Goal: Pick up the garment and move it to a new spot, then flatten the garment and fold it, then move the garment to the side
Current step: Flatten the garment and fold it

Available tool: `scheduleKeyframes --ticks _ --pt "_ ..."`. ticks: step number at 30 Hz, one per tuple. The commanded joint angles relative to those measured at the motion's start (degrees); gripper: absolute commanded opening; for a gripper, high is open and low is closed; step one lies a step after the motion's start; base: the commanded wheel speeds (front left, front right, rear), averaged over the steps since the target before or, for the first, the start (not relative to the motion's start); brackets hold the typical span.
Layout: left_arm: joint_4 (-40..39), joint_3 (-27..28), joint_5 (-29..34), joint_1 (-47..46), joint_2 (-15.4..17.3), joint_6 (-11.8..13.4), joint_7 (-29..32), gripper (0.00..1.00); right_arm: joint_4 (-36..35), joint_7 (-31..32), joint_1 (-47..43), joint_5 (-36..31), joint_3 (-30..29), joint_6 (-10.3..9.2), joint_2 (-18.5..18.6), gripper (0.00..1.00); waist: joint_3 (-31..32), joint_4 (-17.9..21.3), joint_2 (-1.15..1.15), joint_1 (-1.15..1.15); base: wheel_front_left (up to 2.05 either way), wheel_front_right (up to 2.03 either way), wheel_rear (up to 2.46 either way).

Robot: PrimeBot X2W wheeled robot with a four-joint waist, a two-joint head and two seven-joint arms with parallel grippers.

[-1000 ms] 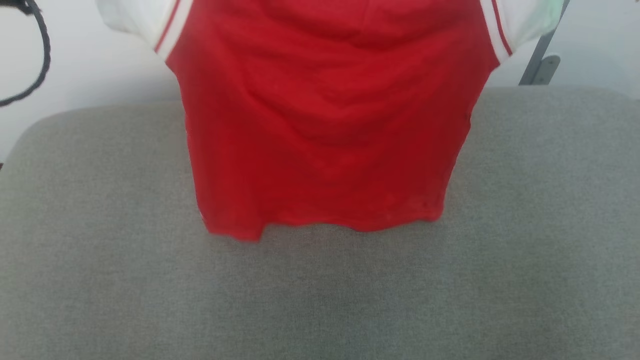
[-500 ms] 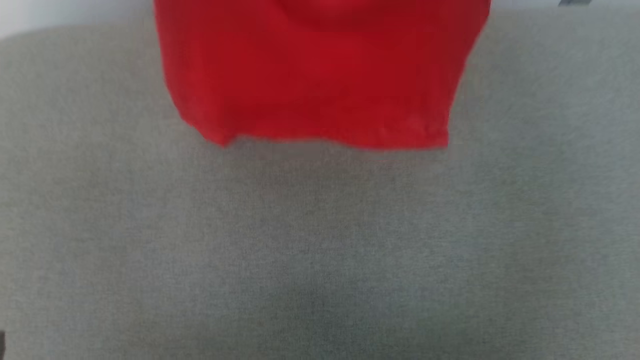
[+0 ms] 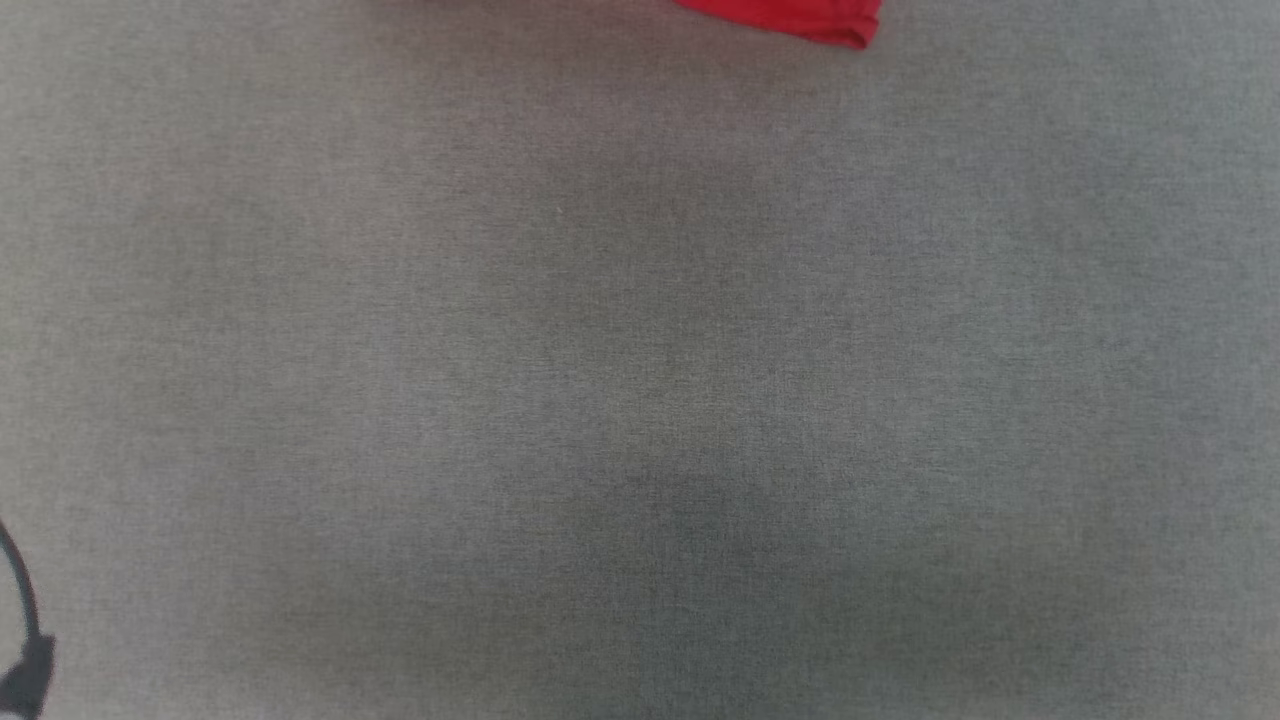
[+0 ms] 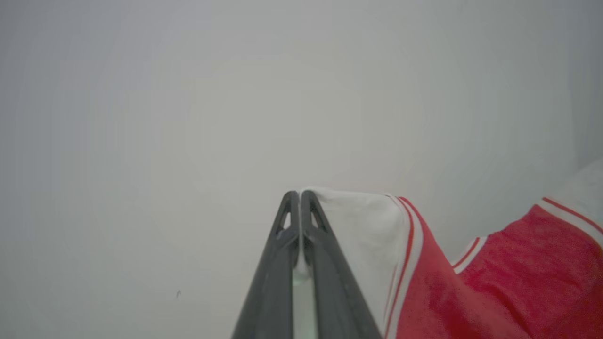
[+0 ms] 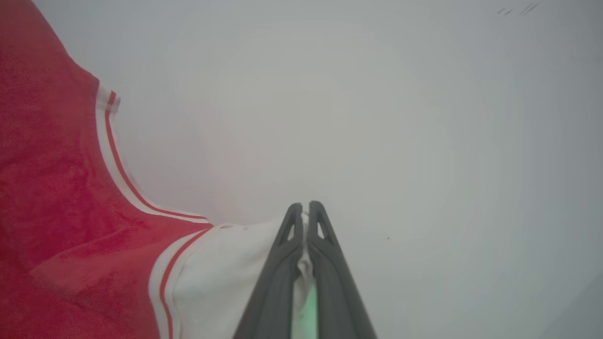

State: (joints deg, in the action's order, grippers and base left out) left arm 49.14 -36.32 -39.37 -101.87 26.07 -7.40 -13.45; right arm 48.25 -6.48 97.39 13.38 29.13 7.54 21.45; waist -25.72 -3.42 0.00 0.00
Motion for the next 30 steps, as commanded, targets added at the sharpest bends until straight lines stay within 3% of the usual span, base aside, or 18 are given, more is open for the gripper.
scheduleKeyframes --ticks 1,8,11,13,16,19,22,25,30 --pt "0.23 -1.76 -2.64 2.81 -0.19 -0.07 0.46 0.00 2.02 0.23 -0.14 1.19 1.73 -0.10 0.41 0.00 0.51 -0.45 0.00 0.00 0.00 0.00 0.00" --pt "-0.62 -8.71 -10.82 11.03 2.31 -0.08 7.66 0.00 3.53 4.53 -6.50 10.75 5.90 -0.10 0.48 0.00 2.82 -1.35 0.00 0.00 0.00 0.00 0.00" --pt "-1.48 -11.90 -15.13 16.49 3.42 -0.08 13.33 0.00 2.00 8.90 -12.14 18.09 5.86 -0.10 0.90 0.00 4.38 -1.68 0.00 0.00 0.00 0.00 0.00" --pt "-3.17 -14.12 -19.40 21.16 5.25 -0.09 19.06 0.00 -1.40 13.44 -17.69 25.57 5.00 -0.09 1.77 0.00 5.81 -1.96 0.00 0.00 0.00 0.00 0.00" --pt "-5.80 -15.86 -23.21 26.51 7.29 -0.09 23.56 0.00 -6.10 17.77 -23.84 30.43 5.79 -0.09 3.65 0.00 7.31 -2.02 0.00 0.00 0.00 0.00 0.00" --pt "-8.29 -16.90 -25.16 29.89 8.76 -0.10 26.19 0.00 -9.69 20.23 -27.50 32.44 5.45 -0.09 5.47 0.00 8.20 -2.02 0.00 0.00 0.00 0.00 0.00" --pt "-13.61 -17.99 -28.19 37.33 12.74 -0.09 28.97 0.00 -17.76 25.48 -36.36 35.92 5.19 -0.09 8.82 0.00 10.15 -1.88 0.00 0.00 0.00 0.00 0.00" --pt "-19.02 -19.00 -29.62 43.37 15.73 1.77 30.11 0.00 -23.03 28.81 -43.97 38.00 3.20 -0.09 11.23 0.00 11.37 -1.89 0.00 0.00 0.00 0.00 0.00" --pt "-30.89 -19.50 -31.92 53.40 21.88 7.17 29.46 0.00 -31.48 33.40 -56.82 40.10 -1.88 -0.08 13.95 0.00 12.41 -1.68 0.00 0.00 0.00 0.00 0.00"
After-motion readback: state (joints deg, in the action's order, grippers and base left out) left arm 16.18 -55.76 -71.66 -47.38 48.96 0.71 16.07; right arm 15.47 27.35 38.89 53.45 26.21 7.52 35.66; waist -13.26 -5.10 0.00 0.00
